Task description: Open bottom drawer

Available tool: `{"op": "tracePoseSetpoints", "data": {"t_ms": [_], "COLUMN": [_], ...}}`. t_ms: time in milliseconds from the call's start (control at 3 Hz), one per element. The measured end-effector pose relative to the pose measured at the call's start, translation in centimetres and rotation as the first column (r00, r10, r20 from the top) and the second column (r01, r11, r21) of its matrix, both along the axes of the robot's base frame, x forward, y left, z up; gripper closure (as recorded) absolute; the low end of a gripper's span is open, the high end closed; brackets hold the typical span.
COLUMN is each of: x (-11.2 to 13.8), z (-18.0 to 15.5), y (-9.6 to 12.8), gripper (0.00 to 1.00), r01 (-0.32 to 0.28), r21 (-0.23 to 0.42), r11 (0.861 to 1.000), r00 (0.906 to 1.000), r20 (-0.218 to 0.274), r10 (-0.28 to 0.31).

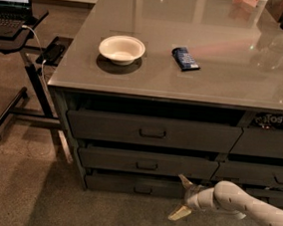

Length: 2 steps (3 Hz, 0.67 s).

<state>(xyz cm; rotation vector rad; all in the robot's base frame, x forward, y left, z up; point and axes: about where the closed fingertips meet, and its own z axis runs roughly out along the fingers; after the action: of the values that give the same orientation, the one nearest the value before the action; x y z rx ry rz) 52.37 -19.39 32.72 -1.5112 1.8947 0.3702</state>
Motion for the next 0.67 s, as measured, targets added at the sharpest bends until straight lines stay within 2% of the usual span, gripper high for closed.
{"op": "tracePoseSetpoints", "data": {"t_ms": [667], "x": [0.8], "z": [-7.2], "y": [0.3], "gripper": [0.0], "r01": [0.038], "r21": [-0.015], "r11": [0.999], "r00": [0.9974], "r20": [-0.06], "r10": [-0.038]}}
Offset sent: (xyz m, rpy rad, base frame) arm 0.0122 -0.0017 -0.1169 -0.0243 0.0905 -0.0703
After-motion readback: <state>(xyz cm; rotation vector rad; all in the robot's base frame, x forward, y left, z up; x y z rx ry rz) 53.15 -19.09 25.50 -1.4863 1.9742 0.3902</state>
